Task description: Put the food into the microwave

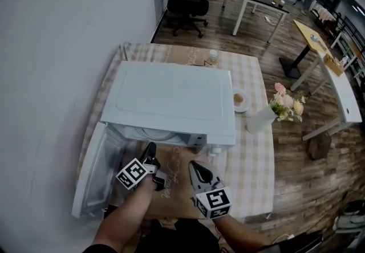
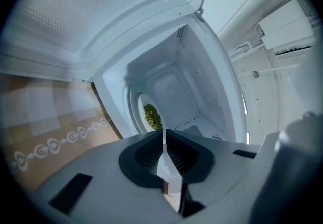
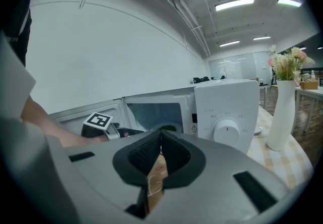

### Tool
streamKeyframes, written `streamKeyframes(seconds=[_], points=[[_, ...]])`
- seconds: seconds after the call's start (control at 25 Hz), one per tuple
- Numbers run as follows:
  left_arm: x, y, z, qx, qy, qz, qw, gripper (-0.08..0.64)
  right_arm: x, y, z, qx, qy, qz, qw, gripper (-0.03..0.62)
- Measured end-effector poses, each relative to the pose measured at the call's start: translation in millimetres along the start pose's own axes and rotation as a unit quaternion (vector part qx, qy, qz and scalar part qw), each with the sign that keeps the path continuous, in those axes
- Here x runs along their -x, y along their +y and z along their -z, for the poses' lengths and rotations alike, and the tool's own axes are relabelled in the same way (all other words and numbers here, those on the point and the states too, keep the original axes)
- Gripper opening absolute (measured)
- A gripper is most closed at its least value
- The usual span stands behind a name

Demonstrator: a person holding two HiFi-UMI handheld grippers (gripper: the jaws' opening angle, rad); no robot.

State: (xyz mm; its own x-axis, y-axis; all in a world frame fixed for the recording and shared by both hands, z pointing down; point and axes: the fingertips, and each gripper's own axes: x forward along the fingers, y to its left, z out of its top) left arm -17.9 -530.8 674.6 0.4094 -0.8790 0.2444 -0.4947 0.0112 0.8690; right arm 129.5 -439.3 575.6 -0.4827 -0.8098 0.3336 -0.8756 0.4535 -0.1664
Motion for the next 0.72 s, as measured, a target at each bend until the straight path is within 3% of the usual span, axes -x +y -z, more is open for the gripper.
streamKeyframes(seconds=[0.36, 0.72], points=[[85, -58, 3, -0.093, 0.012, 0.074, 0.9929, 0.009, 30, 41, -11, 0.001, -0.021, 0.009, 1.0, 0.008], [177, -107, -14, -0.194, 0.009, 0.124, 0.9731, 0.009, 74, 97, -23, 0.003, -0.047, 0.023, 0.999, 0.008]])
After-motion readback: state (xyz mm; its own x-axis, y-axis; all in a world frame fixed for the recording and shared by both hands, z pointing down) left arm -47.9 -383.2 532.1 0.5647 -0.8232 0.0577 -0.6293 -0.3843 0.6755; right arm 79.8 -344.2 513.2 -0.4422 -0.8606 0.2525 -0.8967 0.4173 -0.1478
